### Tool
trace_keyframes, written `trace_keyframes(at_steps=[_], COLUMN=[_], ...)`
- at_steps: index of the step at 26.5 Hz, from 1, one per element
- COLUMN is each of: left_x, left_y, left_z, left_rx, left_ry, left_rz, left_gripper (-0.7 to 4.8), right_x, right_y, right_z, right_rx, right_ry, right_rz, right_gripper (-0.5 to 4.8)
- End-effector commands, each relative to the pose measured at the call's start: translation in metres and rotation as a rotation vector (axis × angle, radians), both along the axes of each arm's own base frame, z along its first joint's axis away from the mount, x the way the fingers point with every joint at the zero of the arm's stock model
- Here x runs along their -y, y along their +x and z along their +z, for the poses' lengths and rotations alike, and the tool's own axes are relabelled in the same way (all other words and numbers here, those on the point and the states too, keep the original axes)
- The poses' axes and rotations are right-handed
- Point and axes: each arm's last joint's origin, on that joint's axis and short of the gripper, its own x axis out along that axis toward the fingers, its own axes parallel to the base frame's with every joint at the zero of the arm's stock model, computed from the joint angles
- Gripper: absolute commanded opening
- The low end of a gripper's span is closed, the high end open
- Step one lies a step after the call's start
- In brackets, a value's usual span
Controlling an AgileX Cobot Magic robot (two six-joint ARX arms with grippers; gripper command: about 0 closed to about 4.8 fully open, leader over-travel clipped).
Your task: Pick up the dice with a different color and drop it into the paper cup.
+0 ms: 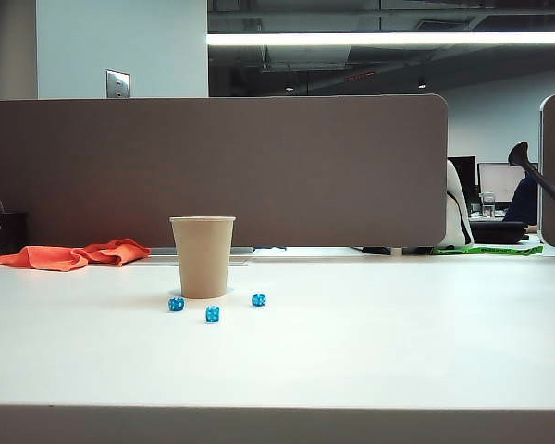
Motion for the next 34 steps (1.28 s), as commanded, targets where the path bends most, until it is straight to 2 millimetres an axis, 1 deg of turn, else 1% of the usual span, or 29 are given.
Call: trace_keyframes(at_steps=[1,5,10,14,17,21,34], left_x=[0.0,0.0005,0.0056,0.009,0.009,0.009,0.0092], left_y=[-0.0004,-0.0002,0.0,0.0001,0.0002,0.0002,0.0002], left_z=[0.0025,0.0026,0.0018,0.0001,0.0,-0.0001,-0.0005], left_rx=[0.015,0.016,0.009,-0.003,0.001,0.002,-0.002], left_ry=[-0.027,-0.03,-0.025,0.021,0.066,0.076,0.073], left_rz=[-0.002,0.019,0.013,0.026,0.03,0.031,0.023], left_gripper=[-0.06,-0.06,-0.06,-0.06,-0.06,-0.06,-0.05], right_x=[0.0001,0.0001,0.0001,0.0001,-0.0003,-0.0017,-0.0017], right_y=[0.0,0.0,0.0,0.0,0.0,-0.0002,-0.0001], right_z=[0.0014,0.0014,0.0014,0.0014,0.0014,0.0015,0.0012], right_rx=[0.018,0.018,0.018,0.018,0.017,0.018,0.016], right_ry=[0.003,0.003,0.003,0.003,0.01,0.01,0.009], right_rz=[-0.003,-0.003,-0.003,0.0,0.012,0.058,0.054], right_gripper=[-0.05,-0.05,-0.05,-0.05,-0.05,-0.05,-0.05])
